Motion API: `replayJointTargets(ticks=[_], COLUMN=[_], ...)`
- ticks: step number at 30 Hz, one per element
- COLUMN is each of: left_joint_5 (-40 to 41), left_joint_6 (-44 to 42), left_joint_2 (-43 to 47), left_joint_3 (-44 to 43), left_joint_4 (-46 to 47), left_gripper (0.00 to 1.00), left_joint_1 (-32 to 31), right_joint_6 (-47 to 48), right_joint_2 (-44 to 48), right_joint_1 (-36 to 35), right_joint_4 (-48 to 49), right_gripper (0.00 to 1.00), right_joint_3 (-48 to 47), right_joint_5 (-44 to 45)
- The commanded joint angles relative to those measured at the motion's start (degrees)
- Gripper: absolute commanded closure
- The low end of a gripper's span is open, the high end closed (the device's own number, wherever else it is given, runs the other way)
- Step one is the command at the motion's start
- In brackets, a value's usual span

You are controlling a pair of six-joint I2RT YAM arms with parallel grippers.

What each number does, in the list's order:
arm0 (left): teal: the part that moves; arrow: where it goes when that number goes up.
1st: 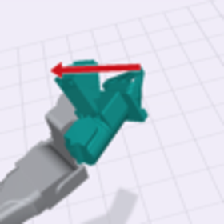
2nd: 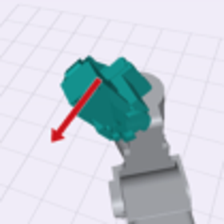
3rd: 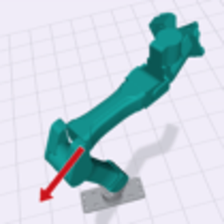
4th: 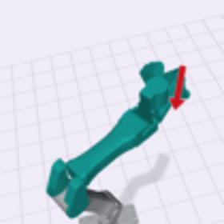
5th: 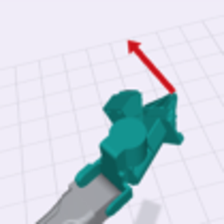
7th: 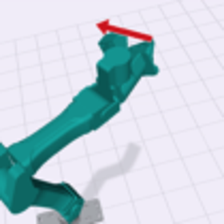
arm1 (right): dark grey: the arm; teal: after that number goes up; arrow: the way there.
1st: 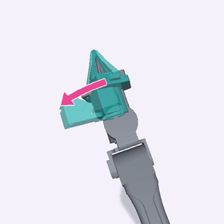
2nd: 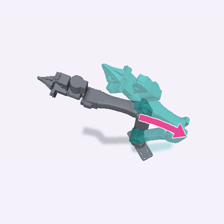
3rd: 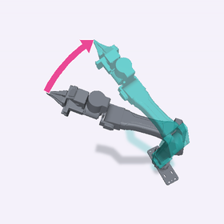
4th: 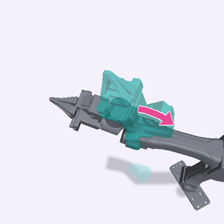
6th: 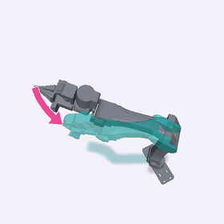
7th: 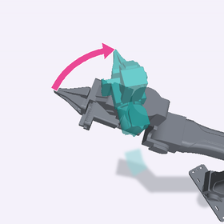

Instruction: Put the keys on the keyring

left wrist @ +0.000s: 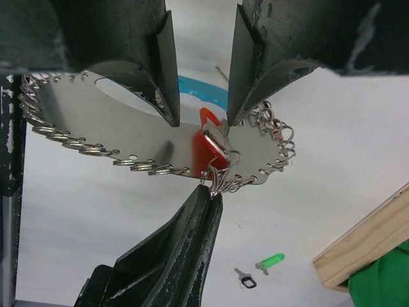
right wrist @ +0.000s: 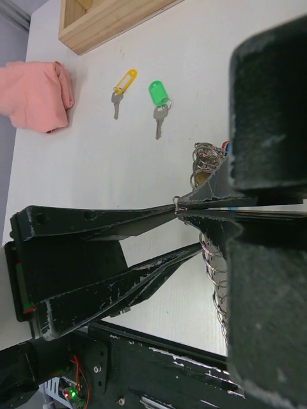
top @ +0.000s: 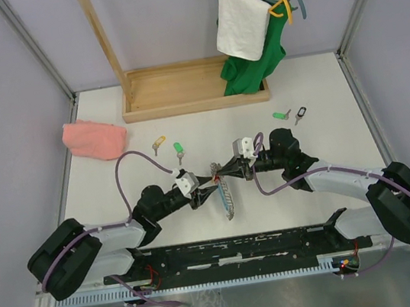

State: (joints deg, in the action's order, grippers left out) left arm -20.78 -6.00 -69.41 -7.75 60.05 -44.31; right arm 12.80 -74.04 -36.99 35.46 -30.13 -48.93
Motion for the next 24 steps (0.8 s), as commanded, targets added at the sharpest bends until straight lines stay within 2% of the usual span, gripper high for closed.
replayJointTargets(ticks=[1,9,19,24], left_joint_5=[-2.2,-1.5,-5.0,-3.6], left_joint_6=[-0.3,1.2,3.3,5.6], left_joint_2=[-2.3,-6.4,-5.4,-3.1], left_joint_3=[-3.3,-4.3,-4.0,-2.3], left_joint_4=[4.8,8.3,5.2,3.6], left_gripper=[0.58,0.62,0.92,0.95], left_joint_1=[0.3,0.3,0.0,-1.5], right_joint_6=[-2.0,-4.4,-7.2,-8.7], right_joint_2=[0.9,-0.6,-1.6,-2.3], right_joint_1=[0.1,0.2,0.1,0.1], right_joint_4=[7.3,12.0,19.6,24.0], right_gripper=[0.99,0.99,0.99,0.99], right_joint_3=[-0.4,0.4,2.8,4.5], right_joint_5=[-1.7,-1.4,3.7,8.1])
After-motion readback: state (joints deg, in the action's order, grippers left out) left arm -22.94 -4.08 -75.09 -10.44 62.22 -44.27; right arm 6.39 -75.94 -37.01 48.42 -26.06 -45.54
